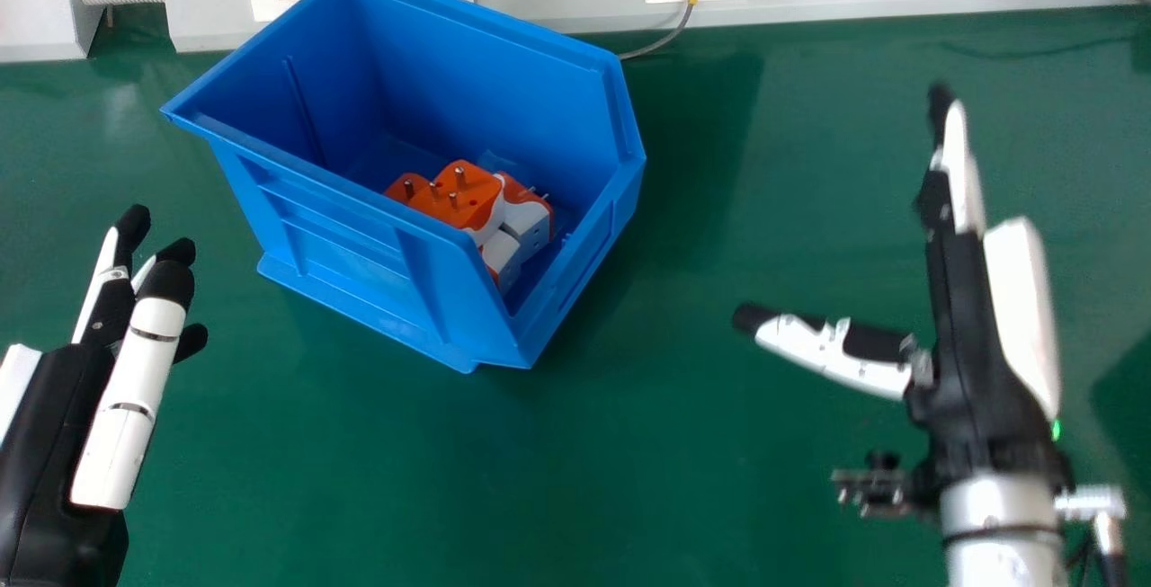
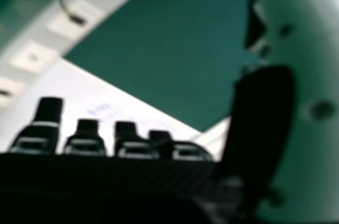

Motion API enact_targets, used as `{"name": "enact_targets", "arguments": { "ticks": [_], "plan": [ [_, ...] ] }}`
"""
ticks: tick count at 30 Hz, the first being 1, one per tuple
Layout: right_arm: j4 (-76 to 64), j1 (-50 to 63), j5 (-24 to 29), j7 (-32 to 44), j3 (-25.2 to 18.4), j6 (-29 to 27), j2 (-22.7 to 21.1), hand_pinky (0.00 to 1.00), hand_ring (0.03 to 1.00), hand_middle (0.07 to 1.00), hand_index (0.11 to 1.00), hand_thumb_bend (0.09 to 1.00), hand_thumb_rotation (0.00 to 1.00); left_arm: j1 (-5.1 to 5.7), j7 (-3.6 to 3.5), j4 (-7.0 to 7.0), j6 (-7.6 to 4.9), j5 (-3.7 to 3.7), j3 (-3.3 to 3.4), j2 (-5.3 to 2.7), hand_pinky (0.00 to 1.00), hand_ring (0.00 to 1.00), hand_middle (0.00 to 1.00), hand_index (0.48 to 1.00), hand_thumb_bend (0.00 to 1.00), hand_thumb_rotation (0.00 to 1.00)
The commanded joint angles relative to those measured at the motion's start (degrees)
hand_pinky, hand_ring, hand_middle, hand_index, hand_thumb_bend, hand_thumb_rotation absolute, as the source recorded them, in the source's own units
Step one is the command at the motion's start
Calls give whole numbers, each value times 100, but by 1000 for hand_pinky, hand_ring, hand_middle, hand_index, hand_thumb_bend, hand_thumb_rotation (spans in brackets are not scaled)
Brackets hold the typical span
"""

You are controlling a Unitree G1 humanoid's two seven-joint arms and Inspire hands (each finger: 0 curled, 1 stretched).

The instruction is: Pick all objects and put in blue box

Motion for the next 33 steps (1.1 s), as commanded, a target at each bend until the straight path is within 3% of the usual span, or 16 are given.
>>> {"name": "enact_targets", "arguments": {
  "ticks": [1, 4, 8, 16, 20, 24, 29, 33],
  "plan": [
    [-588, 207, 753, 467, -202, 413, 132, 865, 1000, 1000, 998, 521, 375, -57, -6, 27, -212, -160, 46, -48, 910, 963, 969, 1000, 486, 1000],
    [-1040, 462, 1300, 774, -342, 903, 224, 950, 1000, 1000, 1000, 427, 796, -106, -3, 132, -273, -300, 56, -75, 940, 987, 990, 1000, 490, 1000],
    [-1237, 655, 1737, 953, -506, 1005, 271, 980, 1000, 1000, 1000, 387, 917, -198, 33, 264, -318, -420, 49, -144, 952, 995, 996, 1000, 482, 1000],
    [-1509, 1009, 2481, 1401, -975, 1025, 104, 991, 1000, 1000, 1000, 342, 989, -257, 92, 370, -409, -458, -21, -284, 965, 999, 1000, 1000, 445, 1000],
    [-1491, 1063, 2732, 1616, -1230, 1023, -38, 994, 1000, 1000, 1000, 338, 993, -392, 111, 586, -456, -498, 44, -288, 966, 999, 1000, 1000, 439, 1000],
    [-1528, 1047, 2776, 1705, -1330, 1025, -132, 997, 1000, 1000, 1000, 341, 998, -469, 201, 675, -488, -457, 22, -335, 968, 999, 1000, 1000, 427, 1000],
    [-1397, 943, 2970, 1875, -1516, 917, -239, 994, 1000, 1000, 1000, 348, 1000, -547, 283, 870, -600, -407, 51, -350, 965, 995, 1000, 1000, 431, 1000],
    [-1246, 884, 3019, 1970, -1600, 718, -263, 992, 1000, 1000, 1000, 352, 1000, -530, 214, 1017, -736, -476, 97, -305, 962, 995, 1000, 1000, 434, 1000]
  ]
}}
